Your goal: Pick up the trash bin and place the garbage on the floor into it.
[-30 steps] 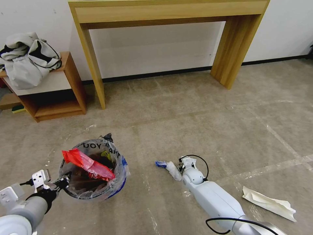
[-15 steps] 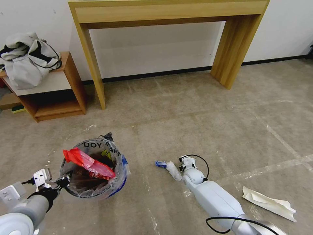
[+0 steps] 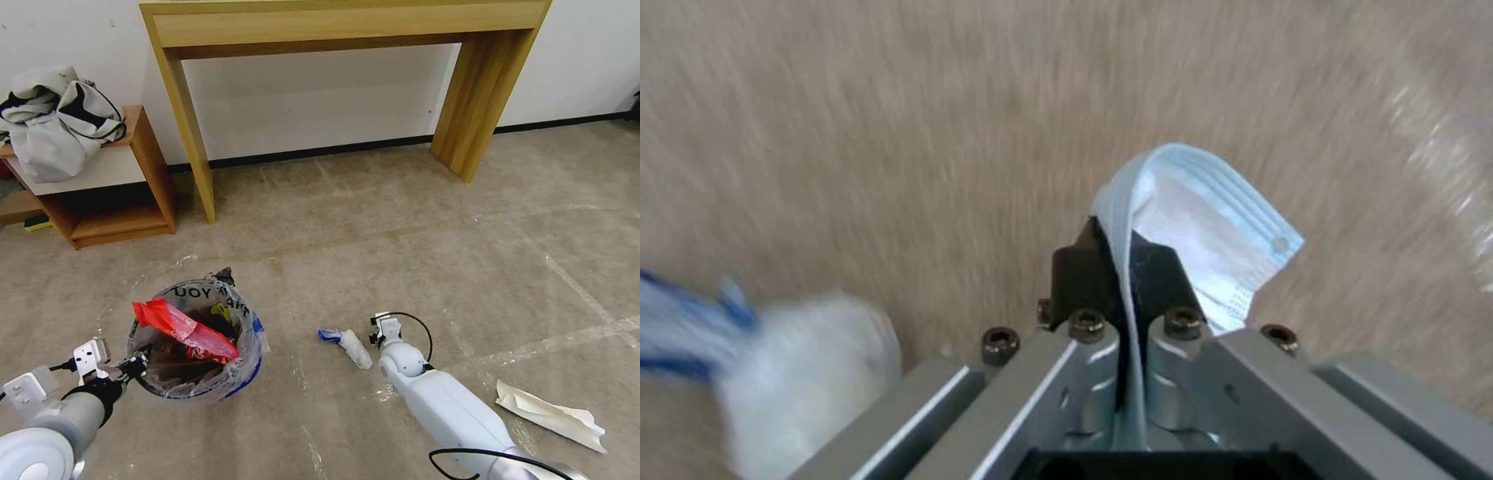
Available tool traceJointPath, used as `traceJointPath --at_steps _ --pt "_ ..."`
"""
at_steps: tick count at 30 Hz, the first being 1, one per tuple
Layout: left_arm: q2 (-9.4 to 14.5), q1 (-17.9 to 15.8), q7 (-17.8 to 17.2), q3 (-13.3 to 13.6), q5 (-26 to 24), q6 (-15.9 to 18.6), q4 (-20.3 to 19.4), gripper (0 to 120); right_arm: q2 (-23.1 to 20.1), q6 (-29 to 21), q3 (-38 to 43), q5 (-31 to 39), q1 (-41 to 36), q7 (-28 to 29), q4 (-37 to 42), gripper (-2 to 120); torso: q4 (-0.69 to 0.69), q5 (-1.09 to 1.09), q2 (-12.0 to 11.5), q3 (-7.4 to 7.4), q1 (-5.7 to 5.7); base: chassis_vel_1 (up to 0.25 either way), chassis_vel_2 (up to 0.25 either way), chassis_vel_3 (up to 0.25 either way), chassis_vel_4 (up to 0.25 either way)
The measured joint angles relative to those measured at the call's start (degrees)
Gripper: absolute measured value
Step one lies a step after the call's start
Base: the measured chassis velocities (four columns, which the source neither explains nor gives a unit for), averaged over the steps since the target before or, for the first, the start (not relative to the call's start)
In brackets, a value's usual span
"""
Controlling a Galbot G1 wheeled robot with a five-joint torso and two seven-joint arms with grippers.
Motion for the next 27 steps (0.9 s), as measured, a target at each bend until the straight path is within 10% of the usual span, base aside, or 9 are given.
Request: traceJointPath --at_steps 14,27 --pt "0.0 0.8 -0.2 -0.5 -0.7 0.1 -1.7 1 -9.6 0.3 1.3 8.3 1.0 0.8 26.4 0 0.0 -0.01 0.0 0.0 0.0 0.0 0.0 0.0 0.0" --pt "0.6 0.7 -1.6 1.4 -3.5 0.8 -4.1 1 -12.2 13.1 -5.2 21.0 10.7 -11.8 43.1 0 0.01 -0.01 0.0 0.01 0.0 0.0 0.0 0.0 0.0"
